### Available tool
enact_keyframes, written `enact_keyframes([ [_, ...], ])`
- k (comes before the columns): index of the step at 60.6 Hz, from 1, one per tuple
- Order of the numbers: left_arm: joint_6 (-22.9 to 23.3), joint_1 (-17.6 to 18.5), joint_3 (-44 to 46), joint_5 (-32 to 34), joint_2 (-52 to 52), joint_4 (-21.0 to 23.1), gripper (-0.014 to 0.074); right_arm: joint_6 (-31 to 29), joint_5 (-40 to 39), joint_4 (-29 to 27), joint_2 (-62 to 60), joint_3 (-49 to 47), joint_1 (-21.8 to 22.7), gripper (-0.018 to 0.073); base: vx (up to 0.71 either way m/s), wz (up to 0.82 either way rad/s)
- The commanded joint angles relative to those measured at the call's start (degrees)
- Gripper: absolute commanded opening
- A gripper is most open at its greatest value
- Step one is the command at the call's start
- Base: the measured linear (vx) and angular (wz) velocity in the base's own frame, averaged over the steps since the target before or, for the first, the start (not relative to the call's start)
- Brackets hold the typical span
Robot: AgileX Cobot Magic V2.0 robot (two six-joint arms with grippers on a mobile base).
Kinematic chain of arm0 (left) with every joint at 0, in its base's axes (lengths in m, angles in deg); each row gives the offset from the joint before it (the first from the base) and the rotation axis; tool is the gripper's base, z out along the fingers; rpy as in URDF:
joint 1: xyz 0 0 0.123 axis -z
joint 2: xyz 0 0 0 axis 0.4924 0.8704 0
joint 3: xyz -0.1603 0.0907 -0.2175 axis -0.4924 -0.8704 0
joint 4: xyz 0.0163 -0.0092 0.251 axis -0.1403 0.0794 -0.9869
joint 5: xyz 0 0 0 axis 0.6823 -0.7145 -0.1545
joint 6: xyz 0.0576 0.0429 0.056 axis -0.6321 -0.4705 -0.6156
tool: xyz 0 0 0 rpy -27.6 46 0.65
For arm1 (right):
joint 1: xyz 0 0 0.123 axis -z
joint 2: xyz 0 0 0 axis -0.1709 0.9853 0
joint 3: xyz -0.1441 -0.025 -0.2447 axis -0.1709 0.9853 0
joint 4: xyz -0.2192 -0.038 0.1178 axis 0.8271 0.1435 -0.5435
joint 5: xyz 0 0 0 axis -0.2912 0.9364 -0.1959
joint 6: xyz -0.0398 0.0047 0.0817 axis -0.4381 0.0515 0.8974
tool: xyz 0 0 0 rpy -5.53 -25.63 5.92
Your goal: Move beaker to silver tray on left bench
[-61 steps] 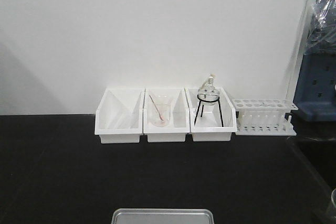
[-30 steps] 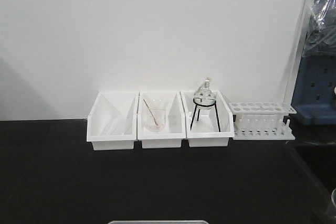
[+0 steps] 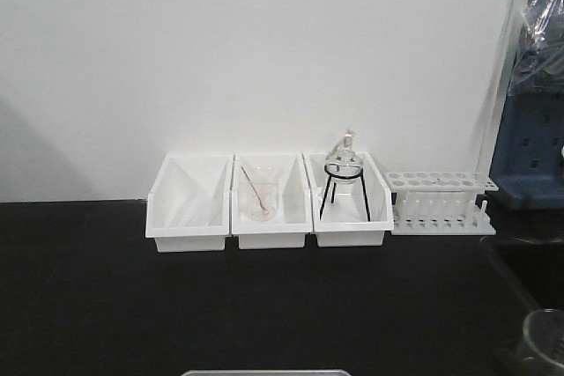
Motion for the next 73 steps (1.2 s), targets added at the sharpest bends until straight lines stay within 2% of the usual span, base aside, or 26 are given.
enact_keyframes([
  [1, 0.1, 0.2, -1.1, 4.7, -0.4, 0.2, 0.0001, 0.0, -9.8, 3.7, 8.5, -2.0, 0.1, -0.0011, 0.0, 0.0],
  [13, 0.1, 0.2, -1.1, 4.7, -0.4, 0.2, 0.0001, -0.8, -27.8, 3.7, 33.1, -6.9, 0.1, -0.0011, 0.0, 0.0],
  [21, 0.1, 0.2, -1.1, 4.7, -0.4, 0.2, 0.0001, -5.3, -40.5, 2.2, 46.3, -13.5, 0.1, -0.0011, 0.0, 0.0],
  [36, 0.1, 0.2, -1.1, 4.7, -0.4, 0.2, 0.0001, -14.4, -53.1, 1.5, 65.6, -23.9, 0.1, -0.0011, 0.0, 0.0],
  [48, 0.1, 0.2, -1.1, 4.7, -0.4, 0.2, 0.0001, -22.8, -56.2, 0.0, 71.4, -25.3, 0.1, -0.0007, 0.0, 0.0],
  [57, 0.1, 0.2, -1.1, 4.7, -0.4, 0.2, 0.0001, -28.9, -52.6, -3.6, 71.5, -25.3, 0.1, 0.0006, 0.0, 0.0],
  [65, 0.1, 0.2, -1.1, 4.7, -0.4, 0.2, 0.0001, -31.2, -49.4, -7.9, 71.5, -25.3, 0.1, 0.004, 0.0, 0.0],
  [73, 0.1, 0.2, -1.1, 4.7, -0.4, 0.2, 0.0001, -31.7, -49.5, -8.7, 71.5, -25.3, 0.1, 0.011, 0.0, 0.0],
])
